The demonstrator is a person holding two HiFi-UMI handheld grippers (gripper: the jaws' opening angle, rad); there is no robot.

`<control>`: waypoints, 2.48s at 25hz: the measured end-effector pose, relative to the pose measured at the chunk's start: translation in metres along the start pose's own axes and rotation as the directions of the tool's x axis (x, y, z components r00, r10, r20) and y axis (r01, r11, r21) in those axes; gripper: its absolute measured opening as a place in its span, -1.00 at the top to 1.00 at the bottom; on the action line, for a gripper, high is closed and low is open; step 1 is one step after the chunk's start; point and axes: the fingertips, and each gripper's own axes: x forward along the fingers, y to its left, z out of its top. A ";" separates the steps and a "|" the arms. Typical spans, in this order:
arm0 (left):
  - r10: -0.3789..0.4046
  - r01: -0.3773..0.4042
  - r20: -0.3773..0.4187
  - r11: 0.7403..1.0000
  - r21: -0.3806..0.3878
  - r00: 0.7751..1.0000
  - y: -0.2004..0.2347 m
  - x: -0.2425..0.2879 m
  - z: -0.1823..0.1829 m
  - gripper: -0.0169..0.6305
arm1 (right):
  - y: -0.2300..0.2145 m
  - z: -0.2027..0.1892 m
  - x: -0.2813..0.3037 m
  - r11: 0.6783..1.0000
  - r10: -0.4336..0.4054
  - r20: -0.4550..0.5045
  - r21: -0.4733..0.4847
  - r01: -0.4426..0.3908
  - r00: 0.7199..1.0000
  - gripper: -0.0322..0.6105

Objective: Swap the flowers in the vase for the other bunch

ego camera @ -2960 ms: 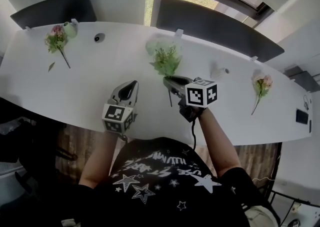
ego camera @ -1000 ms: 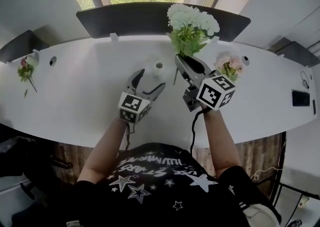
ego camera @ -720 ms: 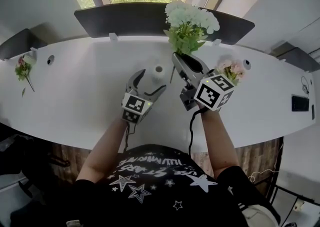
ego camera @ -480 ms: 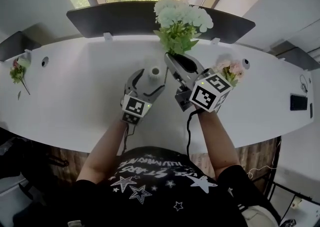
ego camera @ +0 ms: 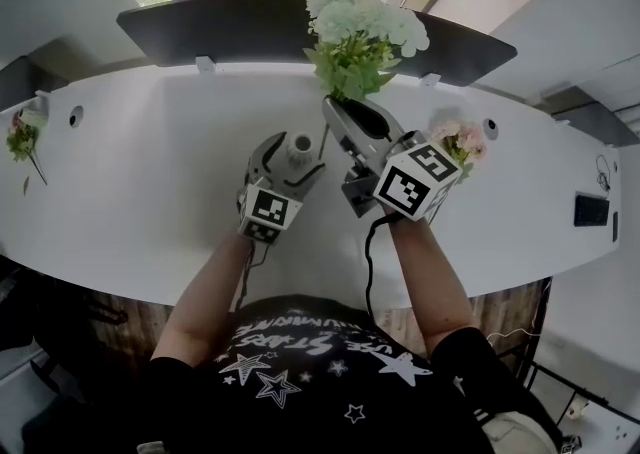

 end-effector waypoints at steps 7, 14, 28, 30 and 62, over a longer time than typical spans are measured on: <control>-0.014 0.014 0.005 1.000 -0.007 1.000 -0.016 0.001 0.008 -0.27 | 0.001 0.000 0.001 0.999 0.039 0.008 0.004 -0.039 0.999 0.74; 0.025 -0.025 0.009 1.000 -0.007 1.000 -0.013 -0.005 0.008 0.00 | 0.004 0.000 0.002 0.998 0.065 0.021 0.012 -0.065 0.998 0.74; 0.006 -0.006 -0.002 0.999 -0.040 1.000 0.009 0.010 0.002 0.01 | -0.013 -0.030 0.031 0.993 0.111 -0.016 -0.034 -0.111 0.994 0.74; 0.008 -0.008 0.002 0.999 -0.046 1.000 0.009 0.010 0.003 0.01 | -0.010 -0.040 0.029 0.989 0.129 -0.054 -0.062 -0.132 0.990 0.74; 0.019 -0.018 0.008 0.998 -0.064 1.000 0.013 0.010 0.003 0.01 | -0.011 -0.109 -0.003 0.986 -0.046 -0.164 -0.168 0.018 0.985 0.60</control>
